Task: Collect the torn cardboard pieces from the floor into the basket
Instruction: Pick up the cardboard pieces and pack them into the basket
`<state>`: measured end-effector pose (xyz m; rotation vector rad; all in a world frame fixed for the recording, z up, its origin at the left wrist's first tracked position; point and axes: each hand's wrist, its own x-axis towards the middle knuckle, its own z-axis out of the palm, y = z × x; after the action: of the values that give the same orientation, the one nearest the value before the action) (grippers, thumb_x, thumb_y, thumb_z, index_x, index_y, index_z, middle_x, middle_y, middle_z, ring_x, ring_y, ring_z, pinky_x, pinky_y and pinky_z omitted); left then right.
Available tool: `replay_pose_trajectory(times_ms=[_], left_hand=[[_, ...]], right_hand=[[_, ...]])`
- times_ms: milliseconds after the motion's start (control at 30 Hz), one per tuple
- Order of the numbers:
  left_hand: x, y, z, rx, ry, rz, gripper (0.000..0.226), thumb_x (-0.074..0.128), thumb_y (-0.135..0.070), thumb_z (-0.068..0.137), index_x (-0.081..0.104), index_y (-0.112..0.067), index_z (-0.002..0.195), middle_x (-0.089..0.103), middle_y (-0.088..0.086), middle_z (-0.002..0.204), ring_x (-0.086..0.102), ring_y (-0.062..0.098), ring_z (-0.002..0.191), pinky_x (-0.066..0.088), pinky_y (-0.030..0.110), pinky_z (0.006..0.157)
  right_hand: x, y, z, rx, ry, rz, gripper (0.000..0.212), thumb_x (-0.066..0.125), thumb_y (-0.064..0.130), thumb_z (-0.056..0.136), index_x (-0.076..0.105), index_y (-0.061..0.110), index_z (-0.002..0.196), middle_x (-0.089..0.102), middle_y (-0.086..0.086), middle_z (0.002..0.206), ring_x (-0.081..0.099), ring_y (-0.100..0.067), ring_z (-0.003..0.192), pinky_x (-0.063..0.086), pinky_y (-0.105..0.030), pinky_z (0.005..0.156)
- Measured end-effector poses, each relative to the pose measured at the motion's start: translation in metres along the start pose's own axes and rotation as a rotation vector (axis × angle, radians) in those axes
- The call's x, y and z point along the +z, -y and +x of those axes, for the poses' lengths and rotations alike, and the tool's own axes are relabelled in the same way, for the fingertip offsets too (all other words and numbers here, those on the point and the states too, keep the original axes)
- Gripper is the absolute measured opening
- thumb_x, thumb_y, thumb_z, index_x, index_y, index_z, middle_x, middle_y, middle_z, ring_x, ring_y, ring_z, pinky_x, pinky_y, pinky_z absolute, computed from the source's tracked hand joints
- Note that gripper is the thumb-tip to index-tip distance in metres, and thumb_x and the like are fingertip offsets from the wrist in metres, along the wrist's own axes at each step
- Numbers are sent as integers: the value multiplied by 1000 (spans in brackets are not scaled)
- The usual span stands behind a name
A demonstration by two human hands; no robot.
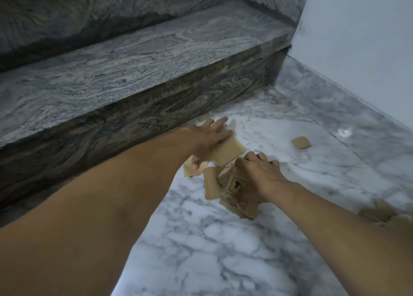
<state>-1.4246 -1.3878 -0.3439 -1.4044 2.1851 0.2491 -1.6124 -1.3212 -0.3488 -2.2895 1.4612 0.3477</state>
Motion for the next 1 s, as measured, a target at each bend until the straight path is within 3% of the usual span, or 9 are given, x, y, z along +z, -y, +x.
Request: replay_pose_trajectory(times_ms=[67,167,233,400,533,667,733,867,1000], left_hand=[[-2,-2,4,9,27,0,144,97,-22,44,2,-29,152,-9,-4,159,2,27,146,39,52,104],[-5,-3,6,-16,3,-17,132,98,-24,36,19,-25,142,20,0,146,22,28,130,46,50,95],[-6,0,1,-75,-6,-53,125,98,-28,36,23,-25,137,27,1,137,24,31,127,47,49,91],[12,14,-21,-248,-53,-223,125,96,-39,41,27,-17,142,32,9,147,25,31,137,36,39,104],[28,19,-48,-417,-149,-376,85,93,-44,48,49,-16,116,58,8,119,55,26,109,48,32,79],[51,15,-82,-538,-207,-517,81,92,-46,51,57,-18,119,63,4,115,60,24,103,47,29,73],[65,8,-95,-617,-214,-609,85,90,-46,53,54,-20,125,61,5,118,60,24,105,49,29,74],[81,-4,-111,-638,-141,-743,85,84,-50,58,46,-16,126,58,5,118,56,24,108,53,36,84],[87,-18,-122,-617,-140,-793,82,89,-46,54,45,-16,117,53,0,104,54,21,98,52,34,74]], right_hand=[[2,-4,1,-1,3,-3,79,81,50,66,43,30,132,38,-1,129,34,-27,127,33,-45,95],[1,-3,2,3,26,-26,78,81,51,64,43,28,129,38,-2,127,34,-28,123,34,-47,93],[-1,-1,1,13,38,-38,77,81,49,65,41,27,128,40,-1,126,34,-28,121,35,-47,92],[-7,6,6,70,58,15,65,76,15,73,38,21,125,54,-4,121,39,-28,119,38,-45,92],[-8,20,6,76,95,-64,49,83,25,66,58,28,109,62,1,107,53,-25,109,39,-36,81],[-7,31,-2,62,49,-67,45,81,24,65,59,29,104,62,2,105,59,-24,104,40,-32,78],[-8,36,-7,22,17,-52,57,87,32,59,53,28,105,56,1,107,58,-25,103,41,-33,77],[-3,51,-9,-18,60,-15,106,93,36,53,34,26,141,35,-5,132,53,-29,117,45,-38,94],[-1,60,-14,23,67,11,95,94,38,51,42,16,126,45,-5,123,49,-27,117,43,-37,88]])
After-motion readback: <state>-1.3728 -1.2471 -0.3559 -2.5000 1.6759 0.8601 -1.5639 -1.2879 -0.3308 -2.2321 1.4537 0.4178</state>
